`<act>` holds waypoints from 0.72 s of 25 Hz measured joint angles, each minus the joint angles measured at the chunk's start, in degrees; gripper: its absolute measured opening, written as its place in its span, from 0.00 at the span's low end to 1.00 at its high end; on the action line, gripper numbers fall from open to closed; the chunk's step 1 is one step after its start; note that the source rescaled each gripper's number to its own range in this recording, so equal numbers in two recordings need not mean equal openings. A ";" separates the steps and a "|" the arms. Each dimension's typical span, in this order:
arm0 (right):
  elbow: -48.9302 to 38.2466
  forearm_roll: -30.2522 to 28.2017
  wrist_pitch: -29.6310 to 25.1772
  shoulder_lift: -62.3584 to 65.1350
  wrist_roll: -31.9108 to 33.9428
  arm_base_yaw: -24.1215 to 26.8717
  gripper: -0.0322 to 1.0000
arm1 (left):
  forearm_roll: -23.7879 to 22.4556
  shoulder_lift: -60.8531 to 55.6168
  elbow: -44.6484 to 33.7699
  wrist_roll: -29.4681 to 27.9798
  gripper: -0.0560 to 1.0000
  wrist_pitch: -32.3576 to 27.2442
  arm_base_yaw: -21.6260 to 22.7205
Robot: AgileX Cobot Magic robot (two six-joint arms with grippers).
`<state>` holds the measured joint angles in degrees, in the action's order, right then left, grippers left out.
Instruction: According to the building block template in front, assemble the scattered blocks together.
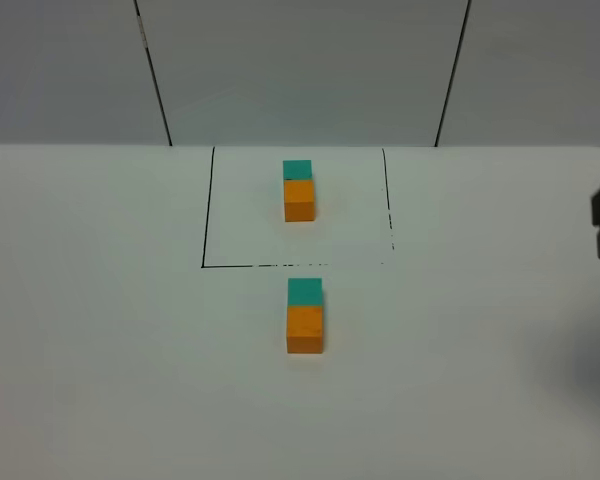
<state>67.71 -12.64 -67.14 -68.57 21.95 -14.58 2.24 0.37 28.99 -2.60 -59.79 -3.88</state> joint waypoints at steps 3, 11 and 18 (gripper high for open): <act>-7.28 0.00 0.62 10.66 0.09 0.00 0.82 | 0.00 0.00 0.00 0.00 0.43 0.00 0.00; -18.48 -0.11 -0.94 36.79 -3.23 0.00 0.81 | 0.00 0.00 0.00 0.00 0.43 0.00 0.00; -27.10 4.17 -0.03 52.42 -5.29 0.00 0.81 | 0.00 0.00 0.00 0.00 0.43 0.00 0.00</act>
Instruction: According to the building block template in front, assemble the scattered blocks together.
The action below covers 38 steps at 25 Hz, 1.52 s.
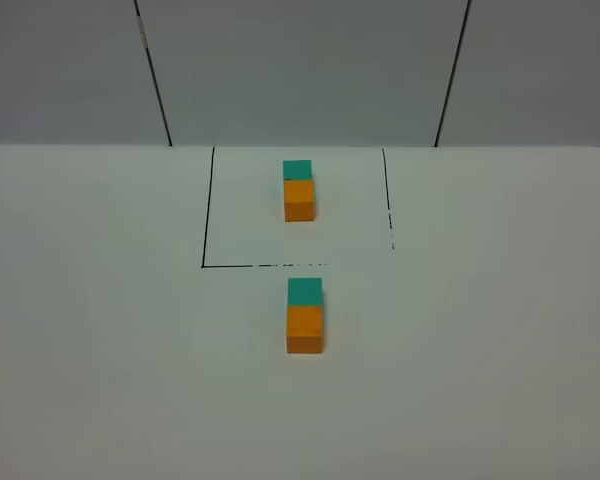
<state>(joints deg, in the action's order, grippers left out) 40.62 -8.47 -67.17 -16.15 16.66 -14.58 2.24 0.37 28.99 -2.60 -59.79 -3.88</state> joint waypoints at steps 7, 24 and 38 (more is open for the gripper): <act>-10.28 19.81 13.75 3.95 -10.24 0.00 0.81 | 0.00 0.00 0.00 0.00 0.43 0.00 0.00; -11.11 18.04 6.84 5.62 -25.06 0.00 0.81 | 0.00 0.00 0.00 0.00 0.43 0.00 0.00; -12.03 18.99 6.44 16.52 -25.23 0.00 0.81 | 0.00 0.00 0.00 -0.05 0.43 0.00 0.00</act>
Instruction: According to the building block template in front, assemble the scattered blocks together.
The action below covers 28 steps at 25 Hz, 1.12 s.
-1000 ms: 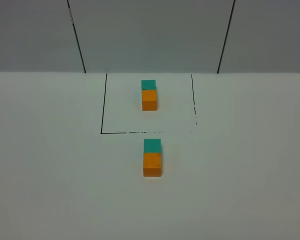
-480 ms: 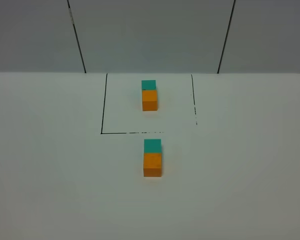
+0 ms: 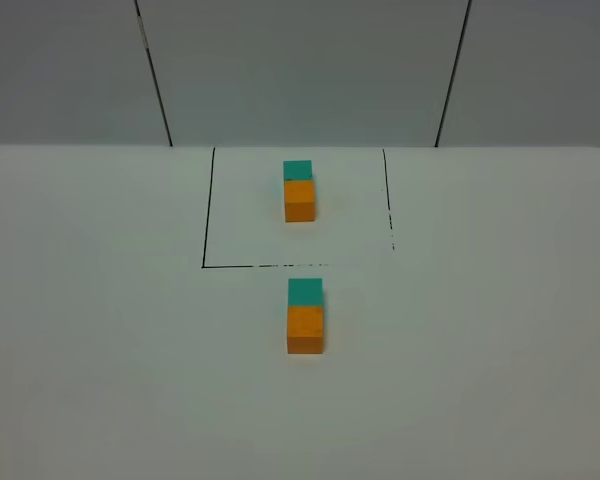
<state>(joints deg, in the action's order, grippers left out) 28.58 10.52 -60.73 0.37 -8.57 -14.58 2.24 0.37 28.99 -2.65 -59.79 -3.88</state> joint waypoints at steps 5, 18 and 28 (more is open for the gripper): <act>0.00 -0.65 0.05 0.00 0.00 0.00 0.81 | 0.00 0.00 0.00 0.00 0.43 0.00 0.00; -0.11 -0.54 0.05 0.00 0.00 6.63 0.81 | 0.00 0.00 0.00 0.00 0.43 0.00 0.00; -0.11 -0.49 -0.01 0.00 0.00 10.06 0.81 | 0.00 0.00 0.00 0.00 0.43 0.00 0.00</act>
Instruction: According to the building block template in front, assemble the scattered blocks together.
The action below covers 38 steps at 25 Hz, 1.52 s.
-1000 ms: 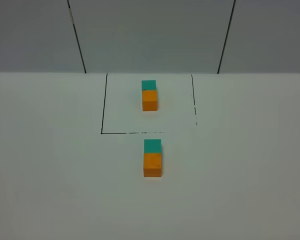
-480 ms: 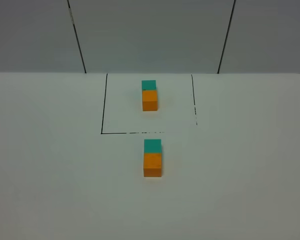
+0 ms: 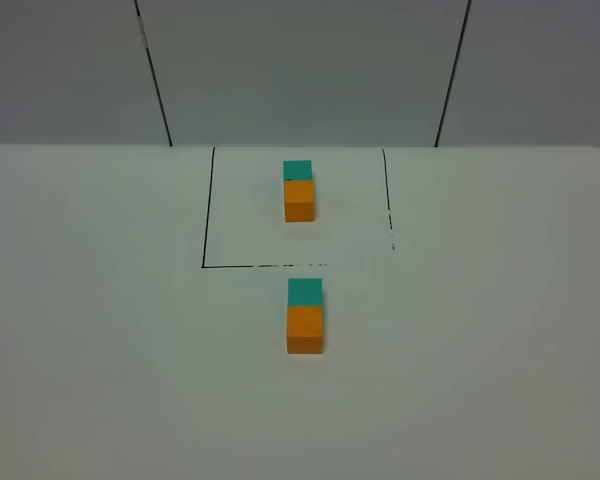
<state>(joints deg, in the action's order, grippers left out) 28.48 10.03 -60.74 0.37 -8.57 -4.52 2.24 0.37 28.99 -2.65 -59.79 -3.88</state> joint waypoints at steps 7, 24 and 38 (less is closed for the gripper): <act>0.00 0.00 0.00 0.00 0.00 0.22 0.81 | 0.00 0.00 0.00 0.00 0.43 0.00 0.00; 0.00 -0.10 0.00 0.00 0.32 3.36 0.81 | 0.00 0.00 0.00 0.00 0.43 0.00 0.00; 0.00 -0.10 0.00 0.00 0.42 3.36 0.81 | 0.05 0.00 0.00 0.00 0.43 0.00 0.00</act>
